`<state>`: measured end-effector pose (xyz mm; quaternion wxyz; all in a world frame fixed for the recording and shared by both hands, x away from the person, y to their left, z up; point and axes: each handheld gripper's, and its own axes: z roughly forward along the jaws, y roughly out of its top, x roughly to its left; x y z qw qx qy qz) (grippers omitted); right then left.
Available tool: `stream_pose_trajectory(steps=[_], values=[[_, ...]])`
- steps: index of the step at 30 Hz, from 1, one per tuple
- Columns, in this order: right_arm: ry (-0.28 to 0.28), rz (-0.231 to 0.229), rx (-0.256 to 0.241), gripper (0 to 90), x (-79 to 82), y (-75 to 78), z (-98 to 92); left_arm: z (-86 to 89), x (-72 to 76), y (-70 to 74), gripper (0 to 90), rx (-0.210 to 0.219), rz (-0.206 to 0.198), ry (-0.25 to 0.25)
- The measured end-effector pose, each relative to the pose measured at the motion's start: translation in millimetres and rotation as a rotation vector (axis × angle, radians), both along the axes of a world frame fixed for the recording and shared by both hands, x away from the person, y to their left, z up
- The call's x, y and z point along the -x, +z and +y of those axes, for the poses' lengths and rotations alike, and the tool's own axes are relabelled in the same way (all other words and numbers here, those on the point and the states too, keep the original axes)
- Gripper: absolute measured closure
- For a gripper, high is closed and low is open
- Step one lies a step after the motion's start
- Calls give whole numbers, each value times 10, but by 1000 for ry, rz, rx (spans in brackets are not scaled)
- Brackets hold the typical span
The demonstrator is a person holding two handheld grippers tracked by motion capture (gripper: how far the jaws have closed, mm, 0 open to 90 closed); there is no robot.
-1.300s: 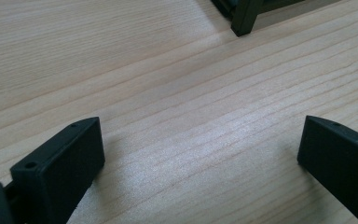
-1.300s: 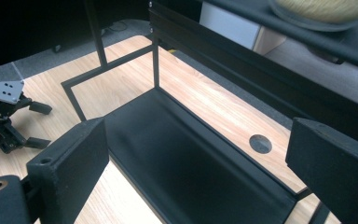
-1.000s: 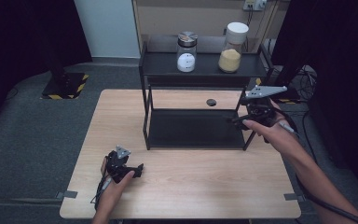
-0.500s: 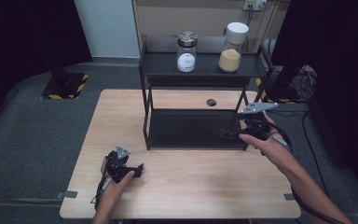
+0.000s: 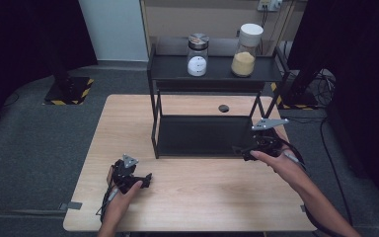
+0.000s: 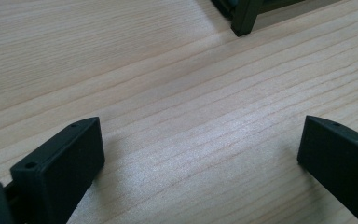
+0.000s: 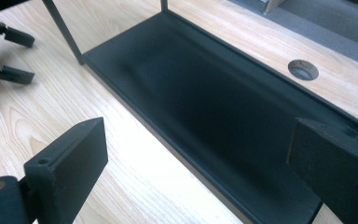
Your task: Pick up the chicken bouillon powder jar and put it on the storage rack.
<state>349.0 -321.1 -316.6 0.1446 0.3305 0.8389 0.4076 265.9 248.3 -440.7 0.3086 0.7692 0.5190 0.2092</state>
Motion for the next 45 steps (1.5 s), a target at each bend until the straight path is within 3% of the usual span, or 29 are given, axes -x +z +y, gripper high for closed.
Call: stream_pose_trajectory(steps=[45], values=[[-58, 88, -32, 53, 186, -761, -155, -1, -1, 2, 0, -1, 1, 0]])
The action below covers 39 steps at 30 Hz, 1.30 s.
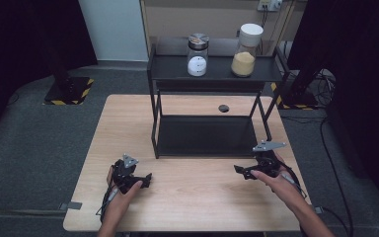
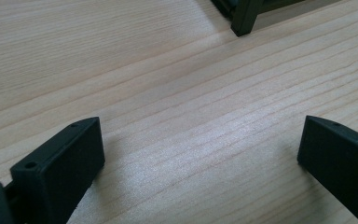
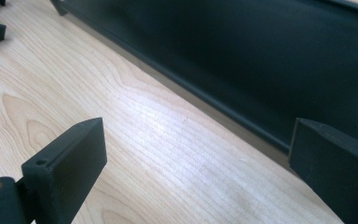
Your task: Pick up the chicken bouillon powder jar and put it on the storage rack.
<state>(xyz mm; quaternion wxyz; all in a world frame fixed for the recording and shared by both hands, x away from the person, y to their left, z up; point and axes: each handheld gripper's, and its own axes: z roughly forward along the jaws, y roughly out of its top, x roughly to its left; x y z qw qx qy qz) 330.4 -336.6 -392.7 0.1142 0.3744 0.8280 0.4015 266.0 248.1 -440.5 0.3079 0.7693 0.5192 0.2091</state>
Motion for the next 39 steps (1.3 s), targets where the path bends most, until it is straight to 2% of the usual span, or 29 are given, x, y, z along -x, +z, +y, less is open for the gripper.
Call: stream_pose_trajectory(steps=[21, 39], values=[[5, 31, 9, 52, 135, -323, 24, 0, 0, 0, 0, 0, 0, 0], [-1, 31, 39, 52, 238, -470, 22, 0, 0, 0, 0, 0, 0, 0]])
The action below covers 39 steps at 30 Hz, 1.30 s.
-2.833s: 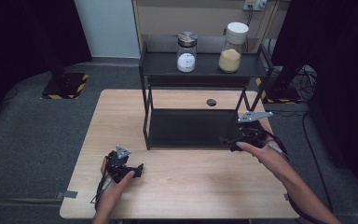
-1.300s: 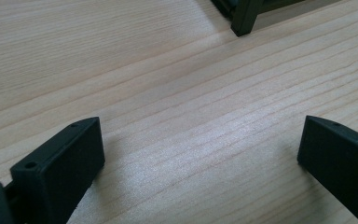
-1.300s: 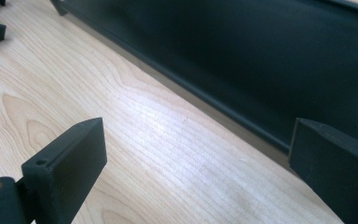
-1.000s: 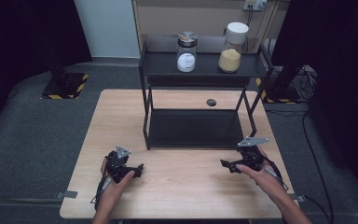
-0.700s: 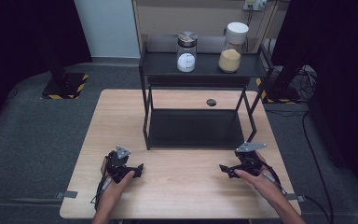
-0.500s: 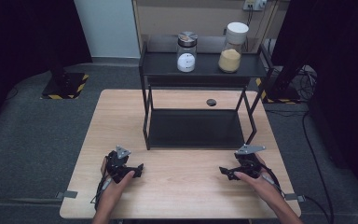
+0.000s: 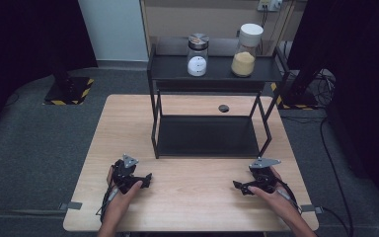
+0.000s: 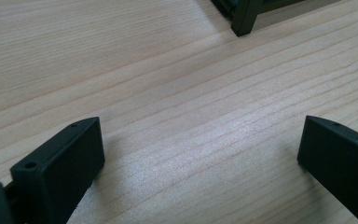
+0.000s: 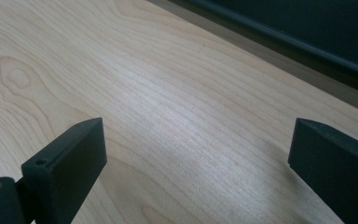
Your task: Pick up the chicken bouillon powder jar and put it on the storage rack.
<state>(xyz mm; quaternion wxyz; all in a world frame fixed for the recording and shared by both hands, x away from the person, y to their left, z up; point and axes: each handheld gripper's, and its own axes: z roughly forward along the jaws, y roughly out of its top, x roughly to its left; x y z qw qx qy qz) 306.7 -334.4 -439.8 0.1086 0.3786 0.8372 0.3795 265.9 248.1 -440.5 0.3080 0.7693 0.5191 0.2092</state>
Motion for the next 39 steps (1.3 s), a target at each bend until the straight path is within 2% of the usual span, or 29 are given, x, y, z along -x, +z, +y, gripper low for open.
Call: stream_pose_trajectory(steps=[16, 22, 27, 35, 39], values=[[-33, -2, -4, 52, 31, -73, -88, -3, 2, 0, 0, -1, 0, 1], [-42, -17, 1, 50, 51, -88, -105, -3, 2, 0, 0, 0, 0, 1], [-75, -39, 17, 49, 78, -89, -144, -3, 2, 0, 0, 0, 0, 1], [-126, -49, 39, 46, 98, -107, -214, -3, 2, 0, 0, -1, 0, 1], [-154, -60, 35, 46, 114, -116, -262, -3, 2, 0, 0, 0, 0, 2]])
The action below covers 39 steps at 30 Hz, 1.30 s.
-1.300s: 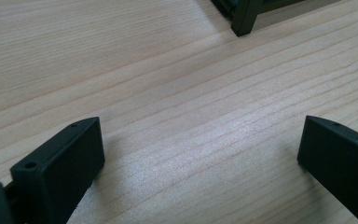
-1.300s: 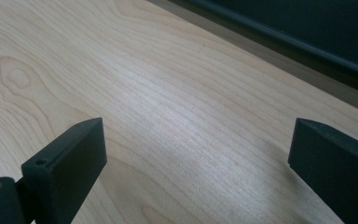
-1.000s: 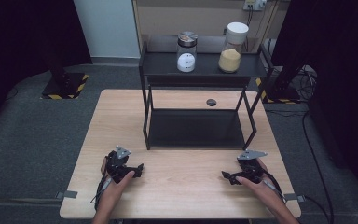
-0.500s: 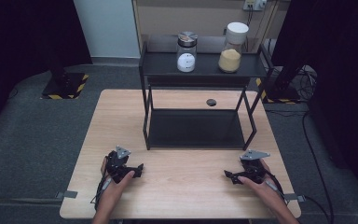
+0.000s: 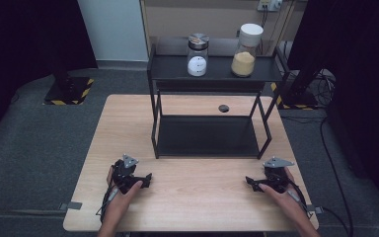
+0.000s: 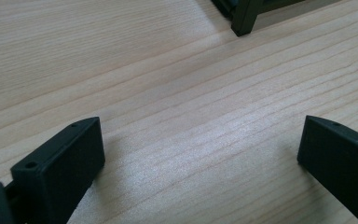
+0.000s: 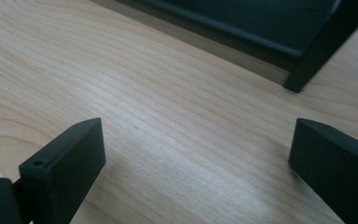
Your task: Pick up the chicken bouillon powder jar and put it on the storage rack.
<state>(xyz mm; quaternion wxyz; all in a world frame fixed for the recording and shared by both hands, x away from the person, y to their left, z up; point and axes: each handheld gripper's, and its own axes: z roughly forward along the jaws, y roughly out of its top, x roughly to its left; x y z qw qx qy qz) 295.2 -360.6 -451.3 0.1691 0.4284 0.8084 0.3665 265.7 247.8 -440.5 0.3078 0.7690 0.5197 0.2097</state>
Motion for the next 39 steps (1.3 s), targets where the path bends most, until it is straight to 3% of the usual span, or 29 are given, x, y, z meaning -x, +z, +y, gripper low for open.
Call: stream_pose_trajectory(steps=[7, 11, 39], values=[[-42, 24, 11, 38, -19, 17, -34, 0, 0, 0, 0, 0, 0, 0], [-39, 23, 42, 21, -23, 28, 18, 0, 0, 0, 0, 0, 0, 0], [-18, 23, 42, 13, 29, 29, 56, 4, -1, 1, 0, 0, 1, -3]])
